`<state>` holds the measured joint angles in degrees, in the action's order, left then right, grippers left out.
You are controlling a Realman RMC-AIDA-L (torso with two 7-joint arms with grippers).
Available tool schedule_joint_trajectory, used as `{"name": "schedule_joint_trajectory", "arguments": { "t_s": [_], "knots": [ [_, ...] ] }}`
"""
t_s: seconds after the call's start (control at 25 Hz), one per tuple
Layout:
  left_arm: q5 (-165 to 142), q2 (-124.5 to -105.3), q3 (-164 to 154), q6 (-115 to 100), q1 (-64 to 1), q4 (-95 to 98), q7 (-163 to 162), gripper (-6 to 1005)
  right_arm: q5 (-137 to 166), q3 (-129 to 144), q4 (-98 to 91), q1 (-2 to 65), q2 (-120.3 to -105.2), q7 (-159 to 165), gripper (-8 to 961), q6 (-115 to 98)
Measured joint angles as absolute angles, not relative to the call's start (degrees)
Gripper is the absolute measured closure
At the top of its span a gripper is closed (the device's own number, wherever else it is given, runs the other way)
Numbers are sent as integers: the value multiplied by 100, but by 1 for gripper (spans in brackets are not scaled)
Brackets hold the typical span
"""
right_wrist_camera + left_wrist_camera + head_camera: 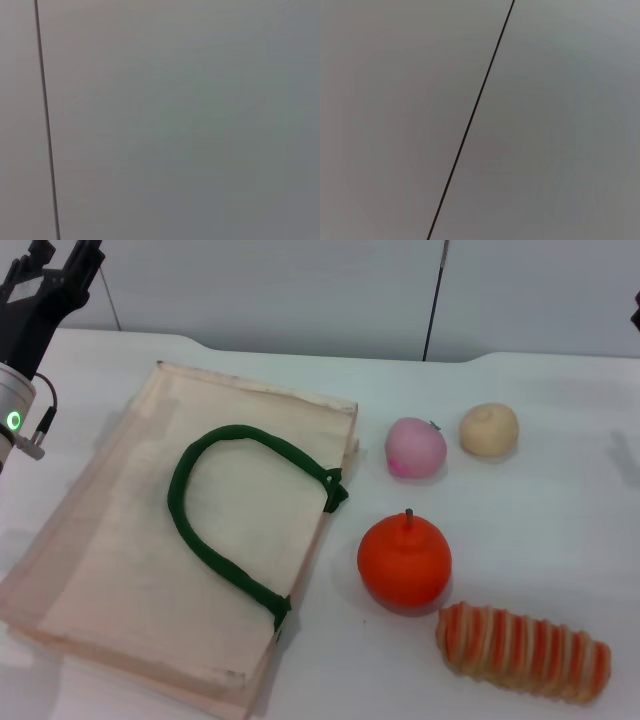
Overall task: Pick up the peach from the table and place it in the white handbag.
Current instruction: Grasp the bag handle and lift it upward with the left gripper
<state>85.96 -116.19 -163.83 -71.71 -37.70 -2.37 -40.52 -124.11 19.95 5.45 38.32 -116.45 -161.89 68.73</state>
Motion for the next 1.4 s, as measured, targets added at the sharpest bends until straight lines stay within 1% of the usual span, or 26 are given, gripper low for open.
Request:
{"name": "schedule_joint_trajectory", "arguments": {
  "t_s": [0.56, 0.76, 0.96, 1.04, 1.2, 1.4],
  "knots": [
    [8537, -11616, -16386, -7172, -3772, -237, -4081, 290, -12410, 1995, 541, 3830, -11645, -16189, 65, 6872],
    [7706, -11506, -16392, -7171, -3901, -508, -4940, 300, -12410, 1995, 521, 3797, -11646, -16189, 66, 6844],
    [5951, -11352, -16399, -7239, -4288, -1839, -7530, 311, -12410, 1995, 511, 3798, -11646, -16189, 68, 6828],
    [5242, -11256, -16400, -7350, -4461, -2317, -8308, 315, -12410, 1995, 511, 3806, -11643, -16189, 68, 6826],
    [3514, -11093, -16407, -8072, -4844, -3404, -9599, 323, -12410, 1995, 500, 3787, -11638, -16189, 69, 6822],
    [2392, -11071, -16409, -8569, -5119, -3997, -9795, 334, -12410, 1995, 498, 3777, -11637, -16189, 70, 6820]
  ]
}}
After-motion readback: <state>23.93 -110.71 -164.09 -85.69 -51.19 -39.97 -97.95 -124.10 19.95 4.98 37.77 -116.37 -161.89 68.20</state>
